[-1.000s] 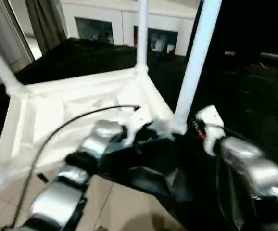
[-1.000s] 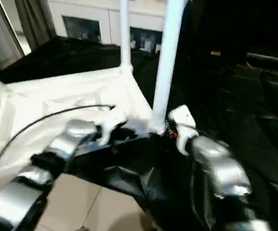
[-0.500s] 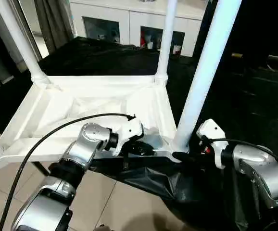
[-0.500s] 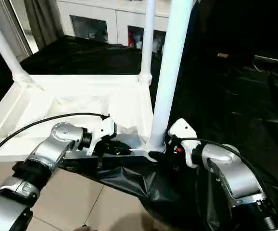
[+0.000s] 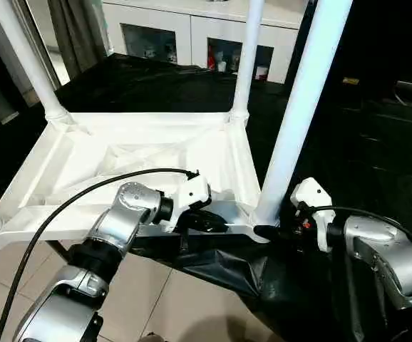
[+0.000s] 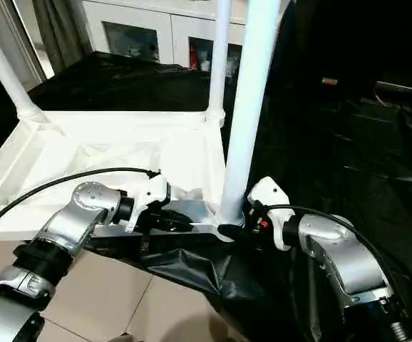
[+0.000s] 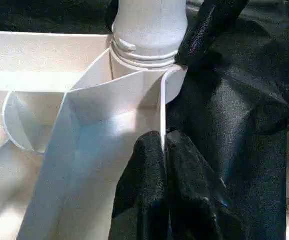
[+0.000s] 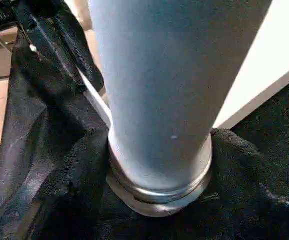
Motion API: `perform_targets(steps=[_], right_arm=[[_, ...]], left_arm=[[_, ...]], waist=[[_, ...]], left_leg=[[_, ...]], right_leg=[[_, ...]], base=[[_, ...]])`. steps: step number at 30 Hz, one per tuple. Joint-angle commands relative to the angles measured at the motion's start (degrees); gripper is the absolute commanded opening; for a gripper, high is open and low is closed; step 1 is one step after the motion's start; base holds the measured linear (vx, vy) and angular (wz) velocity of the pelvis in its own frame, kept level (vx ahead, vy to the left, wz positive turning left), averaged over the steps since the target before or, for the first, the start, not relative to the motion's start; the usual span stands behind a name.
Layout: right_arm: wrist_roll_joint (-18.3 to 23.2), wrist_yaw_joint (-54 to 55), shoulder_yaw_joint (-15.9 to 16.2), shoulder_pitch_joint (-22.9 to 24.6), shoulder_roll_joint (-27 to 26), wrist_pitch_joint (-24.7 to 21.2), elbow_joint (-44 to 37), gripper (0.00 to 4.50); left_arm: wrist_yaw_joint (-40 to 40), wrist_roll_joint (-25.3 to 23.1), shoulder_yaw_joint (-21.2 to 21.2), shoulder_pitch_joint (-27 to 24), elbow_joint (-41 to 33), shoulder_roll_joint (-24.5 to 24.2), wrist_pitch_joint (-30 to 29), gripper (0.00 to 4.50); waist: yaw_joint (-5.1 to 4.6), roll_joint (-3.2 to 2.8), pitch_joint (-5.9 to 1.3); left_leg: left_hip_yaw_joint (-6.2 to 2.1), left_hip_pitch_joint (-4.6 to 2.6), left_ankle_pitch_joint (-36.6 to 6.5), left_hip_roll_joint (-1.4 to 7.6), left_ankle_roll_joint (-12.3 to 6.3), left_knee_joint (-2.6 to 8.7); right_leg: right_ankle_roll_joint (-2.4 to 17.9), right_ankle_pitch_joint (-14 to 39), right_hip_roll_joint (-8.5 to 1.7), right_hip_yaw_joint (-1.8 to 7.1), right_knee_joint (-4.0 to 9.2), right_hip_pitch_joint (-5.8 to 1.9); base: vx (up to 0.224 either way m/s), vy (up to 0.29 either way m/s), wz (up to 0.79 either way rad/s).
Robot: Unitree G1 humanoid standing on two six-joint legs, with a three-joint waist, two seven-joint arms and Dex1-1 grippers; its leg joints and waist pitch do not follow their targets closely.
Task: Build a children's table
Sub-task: Rotate leg to tighten
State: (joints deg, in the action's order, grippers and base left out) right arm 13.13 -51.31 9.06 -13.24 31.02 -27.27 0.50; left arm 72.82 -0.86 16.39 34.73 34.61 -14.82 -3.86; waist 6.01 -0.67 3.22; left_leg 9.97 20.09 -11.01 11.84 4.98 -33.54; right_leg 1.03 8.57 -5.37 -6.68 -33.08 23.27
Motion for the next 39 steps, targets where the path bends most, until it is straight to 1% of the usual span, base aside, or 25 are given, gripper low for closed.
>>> perform_targets(steps=[1,6,9,11,12,13,14,16,17,18,19,20,22,25,28,29,30,31,32,33,35,36,37,38,39], right_arm=[[0.4,0.0,-0.9,0.4,-0.3,0.2,-0.9,2.75],[0.2,2.4,-1.4,0.2,-1.8,0.5,0.6,2.74],[-0.9,6.9,-2.4,-0.8,-3.9,0.3,3.0,2.73],[-2.2,15.2,-4.4,-2.5,-8.6,-0.4,7.2,2.72],[-2.2,15.2,-4.4,-2.5,-8.6,-0.4,7.2,2.72],[-2.8,21.6,-6.1,-3.7,-12.2,-1.1,10.2,2.72],[-2.8,21.6,-6.1,-3.7,-12.2,-1.1,10.2,2.72],[-3.5,31.4,-8.9,-5.7,-17.6,-1.0,14.9,2.72],[-3.5,31.4,-8.9,-5.7,-17.6,-1.0,14.9,2.72],[-3.7,36.1,-10.2,-6.8,-20.3,-0.2,17.3,2.72],[-3.7,40.5,-11.4,-8.0,-23.1,0.9,19.7,2.72],[-3.6,43.1,-12.0,-8.8,-24.8,1.8,21.2,2.72],[-5.2,46.0,-11.2,-10.3,-27.3,3.5,22.7,2.72],[-5.9,45.8,-10.5,-10.6,-28.0,4.7,22.2,2.72],[-5.9,44.4,-10.1,-10.8,-28.5,6.6,21.2,2.72],[-5.6,44.1,-10.3,-10.8,-28.6,6.8,21.0,3.07],[-5.0,43.5,-10.7,-10.7,-28.8,7.4,20.5,3.28],[-5.0,43.0,-10.9,-10.8,-28.6,8.4,20.0,3.42],[-5.0,42.4,-10.8,-10.8,-28.2,8.9,19.7,3.42],[-5.0,42.1,-10.8,-10.8,-28.0,9.2,19.6,3.55],[-5.3,40.8,-10.3,-10.7,-26.8,9.7,18.9,3.83],[-5.7,40.0,-9.8,-10.6,-25.9,10.1,18.5,3.83],[-5.8,37.0,-9.0,-10.0,-23.3,9.3,16.8,3.87],[-5.8,37.0,-9.0,-10.0,-23.3,9.3,16.8,4.00],[-5.9,32.7,-7.8,-8.9,-19.7,7.9,14.4,4.15]], left_arm=[[1.9,3.4,-0.1,0.6,-3.2,1.3,0.5,0.00],[1.4,3.0,0.2,0.4,-3.1,1.5,0.4,0.00],[-2.3,1.0,0.3,1.0,-1.2,2.4,0.6,0.00],[-10.2,-1.4,-0.4,3.0,3.3,4.9,0.7,0.00],[-10.2,-1.4,-0.4,3.0,3.3,4.9,0.7,0.00],[-15.5,-2.4,-1.1,4.7,6.6,7.2,0.5,0.00],[-15.5,-2.4,-1.1,4.7,6.6,7.2,0.5,0.00],[-23.0,-3.3,-1.9,7.4,10.8,10.7,-0.3,0.00],[-23.0,-3.3,-1.9,7.4,10.8,10.7,-0.3,0.00],[-27.0,-3.6,-2.5,8.7,12.8,12.4,-0.6,0.00],[-30.9,-4.0,-2.8,10.2,15.0,14.3,-0.6,0.00],[-33.3,-4.1,-3.0,11.1,16.4,15.4,-0.4,0.00],[-36.6,-5.3,-2.7,12.5,18.5,17.1,0.5,0.00],[-36.4,-5.5,-2.5,12.7,18.7,17.6,1.8,0.00],[-35.4,-5.6,-2.3,12.9,19.2,17.8,3.3,0.00],[-35.1,-5.6,-2.2,12.9,19.3,17.7,3.5,0.00],[-34.7,-5.6,-2.1,12.9,19.4,17.6,3.9,0.00],[-34.4,-5.7,-2.1,13.0,20.1,17.5,4.6,0.00],[-34.3,-5.7,-2.1,13.1,20.6,17.5,5.0,0.00],[-34.3,-5.7,-2.1,13.2,20.8,17.5,5.1,0.00],[-33.9,-5.5,-2.2,13.3,21.1,17.4,5.5,0.00],[-33.8,-5.5,-2.3,13.4,21.3,17.3,5.7,0.00],[-32.8,-5.3,-2.3,13.4,21.1,16.9,6.2,0.00],[-32.8,-5.3,-2.3,13.4,21.1,16.9,6.2,0.00],[-31.1,-4.9,-2.5,13.2,20.7,16.2,7.0,0.00]], waist=[[-0.22,0.85,-3.74],[-0.28,0.77,-3.81],[-0.72,0.77,-3.81],[-1.18,0.75,-3.77],[-1.29,0.80,-3.83],[-1.35,1.17,-4.00],[-1.51,1.02,-3.87],[-1.58,1.18,-4.09],[-1.70,1.03,-4.20],[-1.63,1.02,-4.22],[-1.82,0.91,-4.21],[-1.88,0.87,-4.23],[-1.89,0.88,-4.40],[-1.67,0.98,-4.40],[-1.45,0.92,-4.31],[-1.43,0.91,-4.30],[-1.44,1.03,-4.28],[-1.44,1.13,-4.27],[-1.35,1.03,-4.35],[-1.37,1.20,-4.33],[-1.23,1.22,-4.30],[-1.20,1.19,-4.30],[-1.24,1.31,-4.23],[-1.08,1.28,-4.25],[-0.97,1.28,-4.24]], left_leg=[[-0.11,0.08,-9.9,1.43,-4.10,3.84],[-0.16,0.07,-10.0,1.46,-4.00,3.85],[-0.22,0.06,-10.7,1.40,-3.38,3.91],[-0.17,0.08,-11.0,1.21,-2.77,3.84],[-0.18,0.12,-11.1,1.04,-2.51,3.79],[-0.34,0.33,-10.7,1.02,-2.30,3.82],[-0.20,0.00,-10.9,0.96,-2.24,3.75],[-0.23,0.21,-9.8,0.84,-2.30,3.67],[-0.17,0.05,-9.3,0.81,-2.24,3.61],[-0.20,0.07,-9.0,0.85,-2.17,3.60],[-0.17,0.16,-8.8,0.84,-2.13,3.61],[-0.20,0.03,-9.0,0.87,-1.93,3.64],[-0.24,0.23,-7.8,0.88,-2.27,3.60],[-0.05,0.21,-7.5,0.71,-3.67,3.53],[-0.04,0.14,-7.9,0.80,-4.03,3.59],[-0.07,0.13,-8.1,0.85,-3.91,3.63],[-0.04,0.16,-8.2,0.81,-3.97,3.64],[-0.03,0.11,-8.5,0.83,-3.91,3.66],[-0.05,0.04,-8.4,0.84,-3.91,3.63],[-0.04,0.13,-8.4,0.85,-4.07,3.64],[-0.02,0.16,-8.0,0.84,-4.31,3.60],[-0.03,0.22,-7.8,0.85,-4.46,3.59],[0.01,0.24,-7.8,0.81,-4.52,3.60],[0.01,0.11,-7.9,0.83,-4.60,3.57],[-0.02,0.23,-7.6,0.88,-5.04,3.55]], right_leg=[[8.9,18.3,-3.46,3.22,3.92,-3.42],[9.0,18.2,-3.47,3.18,3.91,-3.42],[8.9,18.8,-3.42,3.08,4.00,-3.40],[8.8,20.0,-3.28,2.96,4.21,-3.18],[8.4,20.9,-3.32,2.86,4.34,-3.26],[7.5,21.8,-3.44,2.78,4.34,-3.78],[7.1,22.9,-3.29,2.76,4.73,-3.17],[6.8,22.5,-3.34,2.82,4.54,-3.46],[7.0,21.9,-3.34,2.85,4.53,-3.18],[7.2,21.3,-3.36,2.88,4.43,-3.27],[7.6,20.4,-3.35,2.89,4.38,-3.12],[7.7,20.4,-3.31,2.86,4.39,-3.07],[9.1,15.6,-3.23,3.01,3.77,-3.50],[9.2,14.9,-3.29,3.05,3.86,-3.68],[8.7,16.4,-3.33,3.03,4.06,-3.60],[8.7,16.6,-3.34,3.02,4.01,-3.62],[8.5,16.9,-3.32,3.01,4.11,-3.62],[8.4,17.3,-3.35,3.03,4.13,-3.58],[8.5,17.1,-3.37,3.06,4.04,-3.56],[8.5,16.8,-3.36,3.08,4.01,-3.61],[8.7,16.5,-3.35,3.08,3.91,-3.68],[8.8,16.3,-3.39,3.09,3.88,-3.68],[8.6,16.6,-3.32,3.05,3.97,-3.63],[8.5,16.8,-3.33,3.00,4.04,-3.74],[8.5,16.2,-3.32,3.05,3.97,-3.78]], base=[[0.000,0.000,0.00],[0.000,0.000,0.00],[0.000,0.000,0.00],[0.000,0.000,0.00],[0.000,0.000,0.00],[0.000,0.000,0.00],[0.000,0.000,0.00],[0.000,0.000,0.00],[0.000,0.000,0.00],[0.000,0.000,0.00],[0.000,0.000,0.00],[0.000,0.000,0.00],[0.000,0.000,0.00],[0.000,0.000,0.00],[0.000,0.000,0.00],[0.000,0.000,0.00],[0.000,0.000,0.00],[0.000,0.000,0.00],[0.000,0.000,0.00],[0.000,0.000,0.00],[0.000,0.000,0.00],[0.000,0.000,0.00],[0.000,0.000,0.00],[0.000,0.000,0.00],[0.000,0.000,0.00]])
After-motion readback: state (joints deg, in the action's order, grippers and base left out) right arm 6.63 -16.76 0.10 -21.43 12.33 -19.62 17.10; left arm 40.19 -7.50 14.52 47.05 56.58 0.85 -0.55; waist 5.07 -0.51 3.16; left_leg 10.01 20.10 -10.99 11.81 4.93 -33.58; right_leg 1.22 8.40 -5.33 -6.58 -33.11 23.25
